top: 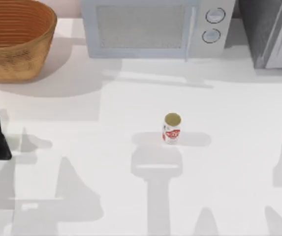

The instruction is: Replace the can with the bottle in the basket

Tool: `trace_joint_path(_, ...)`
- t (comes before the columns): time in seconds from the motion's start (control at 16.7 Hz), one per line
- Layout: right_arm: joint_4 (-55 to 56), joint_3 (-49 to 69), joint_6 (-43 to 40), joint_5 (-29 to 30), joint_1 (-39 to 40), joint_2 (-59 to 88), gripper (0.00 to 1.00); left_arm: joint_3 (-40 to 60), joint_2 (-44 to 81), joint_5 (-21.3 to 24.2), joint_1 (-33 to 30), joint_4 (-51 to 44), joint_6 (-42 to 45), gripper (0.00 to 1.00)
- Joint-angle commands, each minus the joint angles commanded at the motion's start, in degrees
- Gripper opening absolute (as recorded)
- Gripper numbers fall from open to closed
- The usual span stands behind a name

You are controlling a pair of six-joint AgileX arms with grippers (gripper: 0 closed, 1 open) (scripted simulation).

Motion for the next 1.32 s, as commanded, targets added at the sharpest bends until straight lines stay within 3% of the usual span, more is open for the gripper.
trace_joint_path(0.3,0.0,0.0,0.0,0.0,0.0,0.0,1.0,0.2,15.8,1.9,1.7,13.5,0.5,1.0)
trace_joint_path(0.6,0.0,0.0,0.0,0.0,0.0,0.0,1.0,0.5,24.1,2.9,2.6,20.9,0.9,1.0)
trace_joint_path(1.08,0.0,0.0,0.0,0.0,0.0,0.0,1.0,0.5,24.8,2.9,2.4,21.4,0.9,1.0)
trace_joint_path(1.32,0.0,0.0,0.0,0.0,0.0,0.0,1.0,5.6,26.9,1.6,1.2,18.6,0.7,1.0)
